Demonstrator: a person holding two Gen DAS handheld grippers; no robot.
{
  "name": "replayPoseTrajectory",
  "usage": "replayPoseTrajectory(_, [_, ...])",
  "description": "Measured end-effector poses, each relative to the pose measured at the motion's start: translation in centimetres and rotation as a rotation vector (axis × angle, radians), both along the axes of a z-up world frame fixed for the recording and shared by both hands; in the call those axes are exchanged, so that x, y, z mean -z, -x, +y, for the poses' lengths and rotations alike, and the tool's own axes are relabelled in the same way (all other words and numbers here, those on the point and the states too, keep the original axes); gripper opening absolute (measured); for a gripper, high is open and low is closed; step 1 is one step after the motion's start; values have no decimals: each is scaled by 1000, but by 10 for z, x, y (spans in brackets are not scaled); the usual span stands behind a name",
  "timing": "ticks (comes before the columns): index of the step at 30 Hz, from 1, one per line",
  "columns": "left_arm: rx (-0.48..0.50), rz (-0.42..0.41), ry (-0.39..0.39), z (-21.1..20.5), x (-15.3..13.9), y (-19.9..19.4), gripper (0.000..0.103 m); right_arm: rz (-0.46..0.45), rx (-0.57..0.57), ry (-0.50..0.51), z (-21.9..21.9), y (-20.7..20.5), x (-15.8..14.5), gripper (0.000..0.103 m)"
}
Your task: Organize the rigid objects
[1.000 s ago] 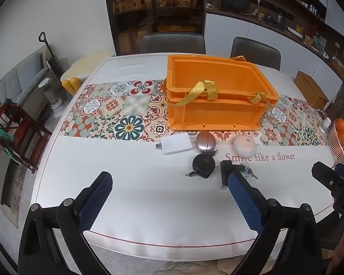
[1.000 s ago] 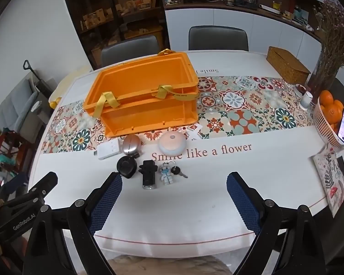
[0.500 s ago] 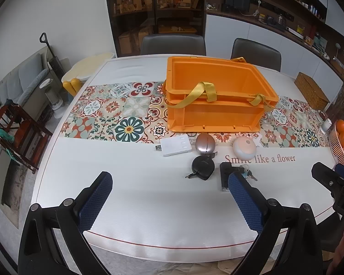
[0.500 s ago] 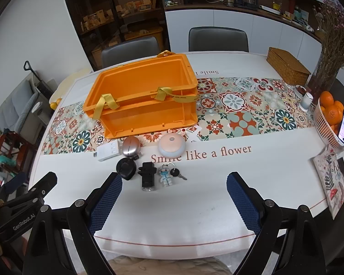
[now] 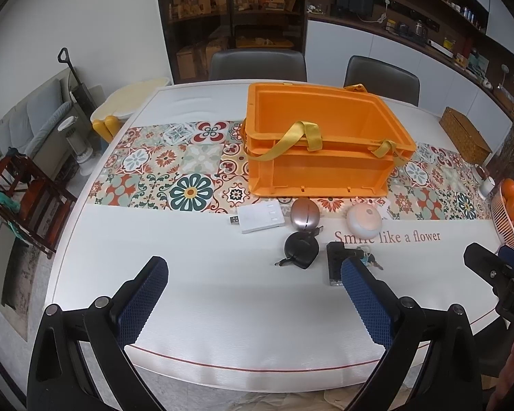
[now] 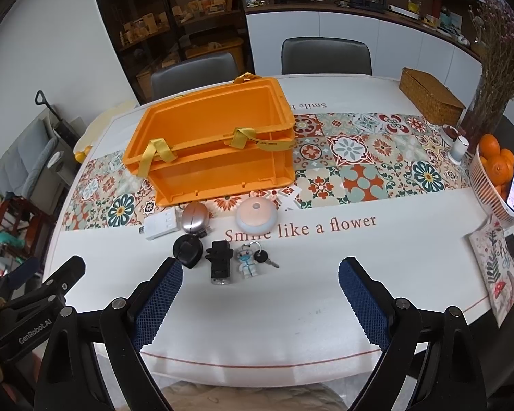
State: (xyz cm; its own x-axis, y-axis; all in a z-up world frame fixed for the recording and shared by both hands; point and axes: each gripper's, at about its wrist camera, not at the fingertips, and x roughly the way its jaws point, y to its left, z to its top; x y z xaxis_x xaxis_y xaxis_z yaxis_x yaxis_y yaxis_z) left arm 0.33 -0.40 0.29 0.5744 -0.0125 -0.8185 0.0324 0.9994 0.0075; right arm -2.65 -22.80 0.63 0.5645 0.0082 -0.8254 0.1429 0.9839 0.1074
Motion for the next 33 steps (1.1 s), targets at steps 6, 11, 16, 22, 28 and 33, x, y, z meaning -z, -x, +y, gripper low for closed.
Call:
replayPoseTrajectory(6, [0, 1, -3, 0, 1, -1, 103, 0, -4, 1, 0, -1, 1, 93])
replayPoseTrajectory(11, [-1, 0, -3, 0, 1, 0, 103, 1, -2, 0, 0, -1, 1, 93])
replayPoseTrajectory(16, [0, 1, 0, -2, 3, -1, 103, 2, -2, -1, -1, -1, 0, 93])
replayPoseTrajectory(22, [-2, 4, -1, -4, 5, 0, 103, 4, 1, -3, -3, -1, 1, 93])
replayPoseTrajectory(28, [-3, 3, -2, -4, 5, 1, 103, 6, 1, -4, -3, -1, 1, 93])
replayPoseTrajectory(33, [-1, 6, 1, -5, 6, 1, 103, 5, 1, -5, -4, -1, 2, 93])
